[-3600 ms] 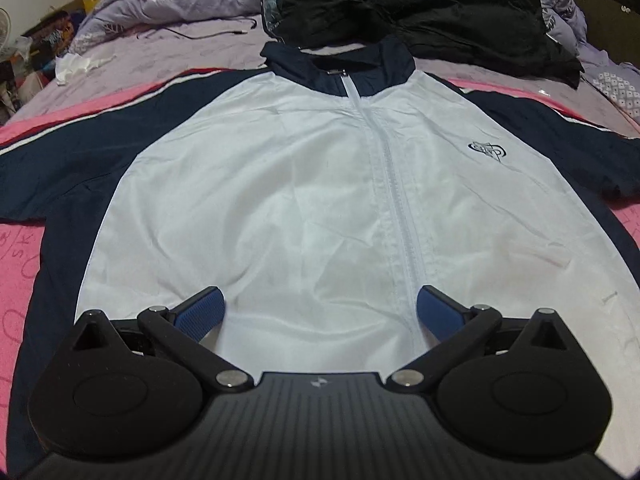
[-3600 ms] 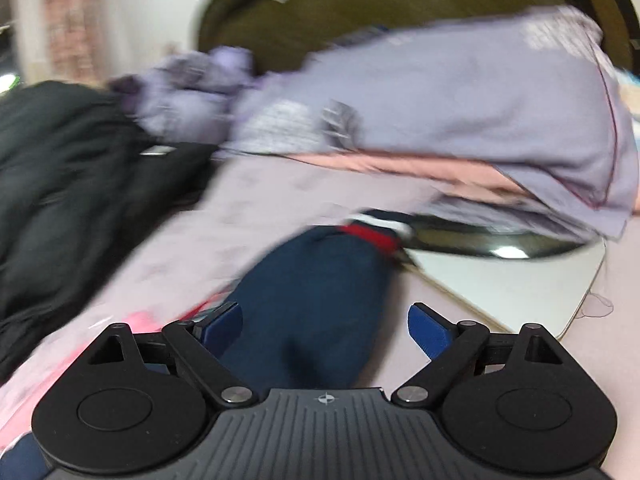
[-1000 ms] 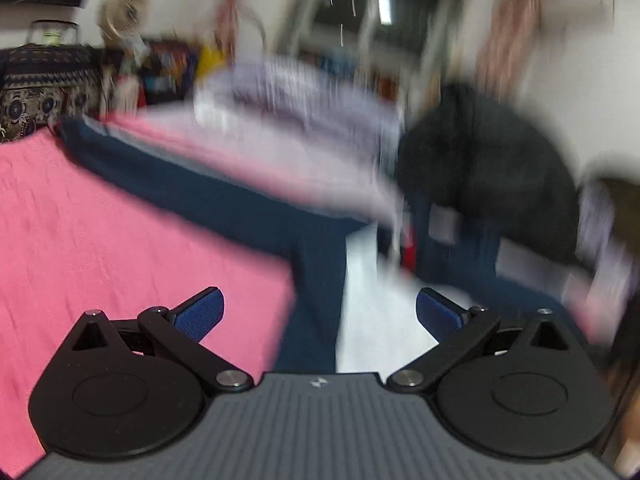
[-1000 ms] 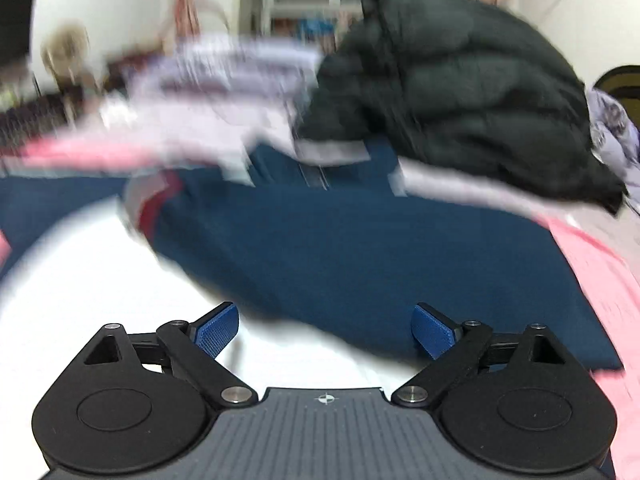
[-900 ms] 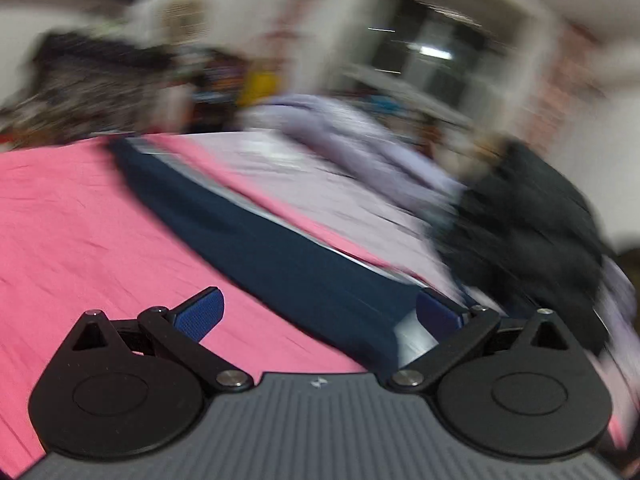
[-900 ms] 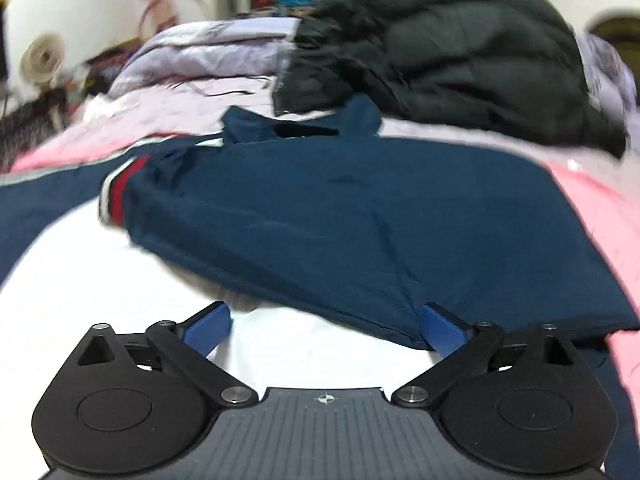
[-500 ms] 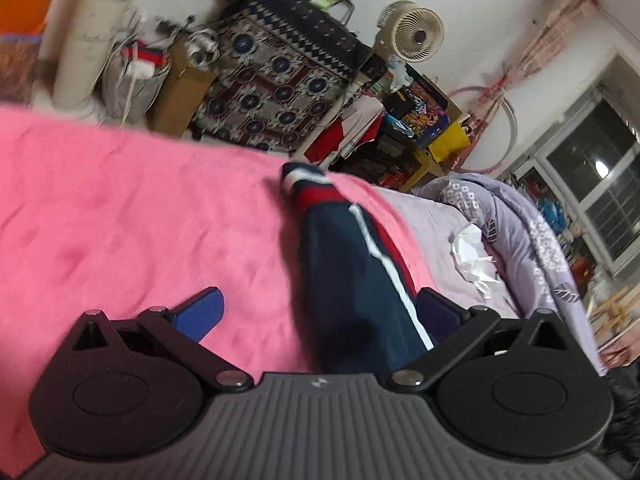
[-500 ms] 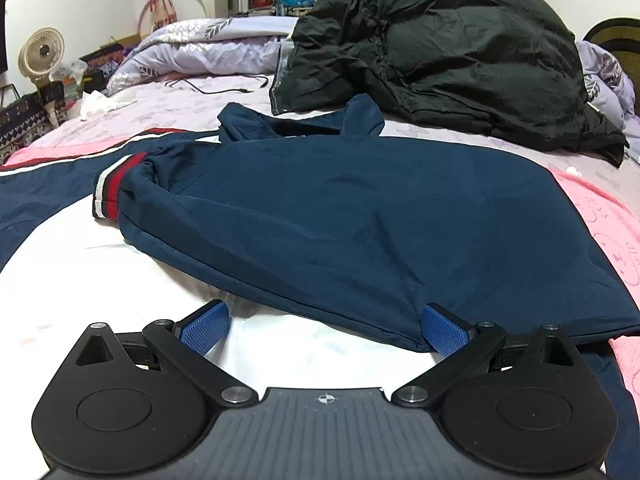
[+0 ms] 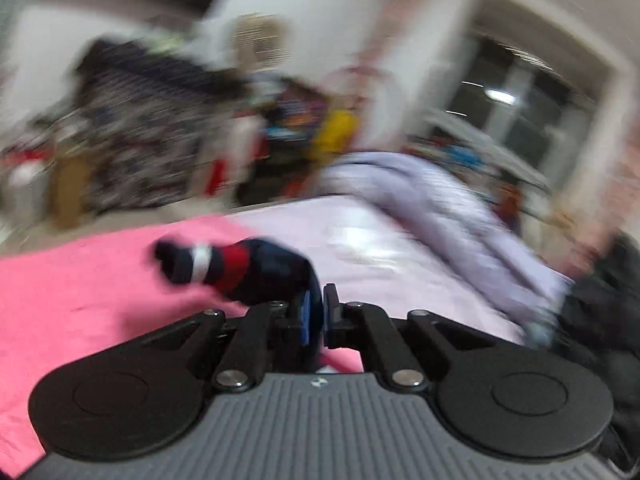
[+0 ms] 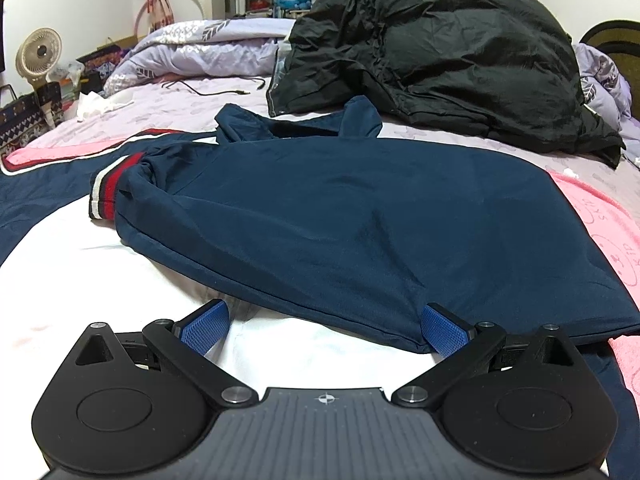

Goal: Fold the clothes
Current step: 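Grasp the remaining striped sleeve cuff with the left tool, then fold the held sleeve across the jacket with the left tool, release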

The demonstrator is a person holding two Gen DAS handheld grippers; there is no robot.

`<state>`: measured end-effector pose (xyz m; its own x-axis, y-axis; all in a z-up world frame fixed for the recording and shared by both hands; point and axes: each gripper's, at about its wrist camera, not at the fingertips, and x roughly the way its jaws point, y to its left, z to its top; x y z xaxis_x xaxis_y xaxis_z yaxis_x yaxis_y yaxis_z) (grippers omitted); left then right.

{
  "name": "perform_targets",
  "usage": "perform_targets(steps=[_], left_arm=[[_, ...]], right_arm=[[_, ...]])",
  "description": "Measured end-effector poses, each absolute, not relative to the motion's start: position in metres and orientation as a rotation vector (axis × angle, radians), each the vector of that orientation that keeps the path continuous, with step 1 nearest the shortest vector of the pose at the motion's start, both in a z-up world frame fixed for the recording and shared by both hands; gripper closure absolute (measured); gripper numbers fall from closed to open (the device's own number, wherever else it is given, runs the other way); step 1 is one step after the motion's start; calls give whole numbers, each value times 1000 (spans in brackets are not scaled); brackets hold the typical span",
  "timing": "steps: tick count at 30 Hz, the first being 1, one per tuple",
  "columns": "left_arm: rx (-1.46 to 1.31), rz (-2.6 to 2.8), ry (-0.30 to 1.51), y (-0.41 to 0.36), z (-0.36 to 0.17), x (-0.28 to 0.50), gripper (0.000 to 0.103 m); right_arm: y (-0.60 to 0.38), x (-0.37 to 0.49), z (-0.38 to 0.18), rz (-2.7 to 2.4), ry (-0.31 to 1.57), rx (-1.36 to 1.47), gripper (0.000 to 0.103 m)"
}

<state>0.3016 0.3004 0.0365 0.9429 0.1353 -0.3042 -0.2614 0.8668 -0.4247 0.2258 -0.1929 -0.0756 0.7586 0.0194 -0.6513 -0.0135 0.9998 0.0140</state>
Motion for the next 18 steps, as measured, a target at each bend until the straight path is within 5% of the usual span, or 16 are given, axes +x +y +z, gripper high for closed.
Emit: perform_targets(steps=[5, 7, 10, 15, 18], left_arm=[[-220, -184, 314, 121, 78, 298, 91], [-167, -327, 383, 50, 71, 289, 60], [-37, -430, 539, -28, 42, 275, 36], [61, -436, 627, -55, 5, 229, 36], [75, -360, 593, -32, -1, 201, 13]], right_arm=[[-200, 227, -73, 26, 714, 53, 0], [-210, 223, -68, 8, 705, 107, 2], [-242, 204, -58, -65, 667, 236, 3], [-292, 180, -45, -122, 606, 388, 2], [-271, 197, -36, -29, 587, 303, 2]])
